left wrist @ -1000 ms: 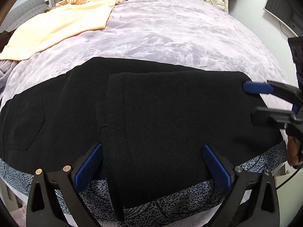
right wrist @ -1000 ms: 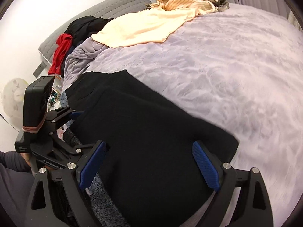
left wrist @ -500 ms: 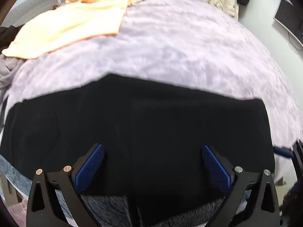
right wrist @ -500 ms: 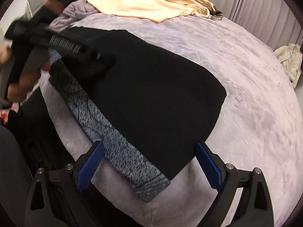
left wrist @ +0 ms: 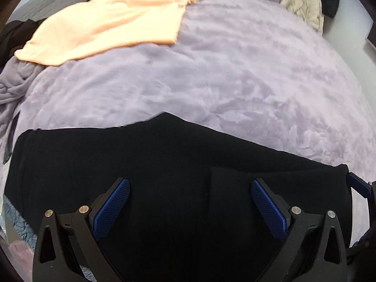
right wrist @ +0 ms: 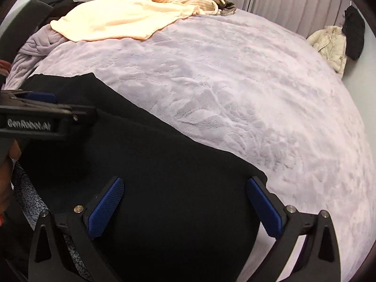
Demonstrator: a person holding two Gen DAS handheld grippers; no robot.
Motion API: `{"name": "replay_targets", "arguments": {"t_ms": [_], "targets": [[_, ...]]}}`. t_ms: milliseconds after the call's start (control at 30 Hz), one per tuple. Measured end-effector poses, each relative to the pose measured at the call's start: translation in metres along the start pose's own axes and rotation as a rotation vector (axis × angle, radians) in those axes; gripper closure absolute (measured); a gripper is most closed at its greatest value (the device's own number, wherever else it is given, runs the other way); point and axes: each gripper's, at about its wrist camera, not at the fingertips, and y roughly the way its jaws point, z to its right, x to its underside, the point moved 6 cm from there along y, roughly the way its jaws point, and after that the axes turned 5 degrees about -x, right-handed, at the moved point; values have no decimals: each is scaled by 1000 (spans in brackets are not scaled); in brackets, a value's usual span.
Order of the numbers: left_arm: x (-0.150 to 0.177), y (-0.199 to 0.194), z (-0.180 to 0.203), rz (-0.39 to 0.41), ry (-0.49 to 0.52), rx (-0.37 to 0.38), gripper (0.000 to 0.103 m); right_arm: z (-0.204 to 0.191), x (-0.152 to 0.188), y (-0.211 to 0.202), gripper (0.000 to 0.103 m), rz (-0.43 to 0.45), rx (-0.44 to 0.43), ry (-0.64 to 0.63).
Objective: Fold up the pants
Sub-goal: 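Flatten the folded pants with both grippers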
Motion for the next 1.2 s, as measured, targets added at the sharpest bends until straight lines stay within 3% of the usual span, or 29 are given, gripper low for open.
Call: {"name": "replay_targets", "arguments": {"t_ms": [200, 333, 467, 567, 633, 733, 867, 1000, 1100, 1200], "targets": [[39, -43, -22, 47, 60, 74, 0, -23, 37, -43, 0, 35, -14, 41], [65, -29, -22, 2, 137, 18, 0, -29, 61, -40, 0, 21, 23, 27], [67, -26, -28, -15, 90, 52, 0, -36, 52, -41, 0, 20, 48, 15], [64, -57, -32, 75, 83, 105, 0, -48, 47, -52, 0, 58, 7, -24], [70, -63, -27, 87, 142, 124, 0, -56, 50, -50, 0, 61, 6, -45], [89, -29, -23, -9, 220, 2, 0, -64, 56, -30, 0, 27, 52, -84], [89, -32, -33, -16, 138, 71, 0, -66, 56, -33, 0, 30, 60, -102], [91, -42, -37, 18, 140, 66, 0, -62, 52, -49, 0, 75, 12, -77], [98, -27, -35, -23, 130, 72, 0, -63, 58, -25, 0, 6, 26, -120], [89, -45, -38, 30, 94, 89, 0, -69, 47, -33, 0, 17, 32, -158]]}}
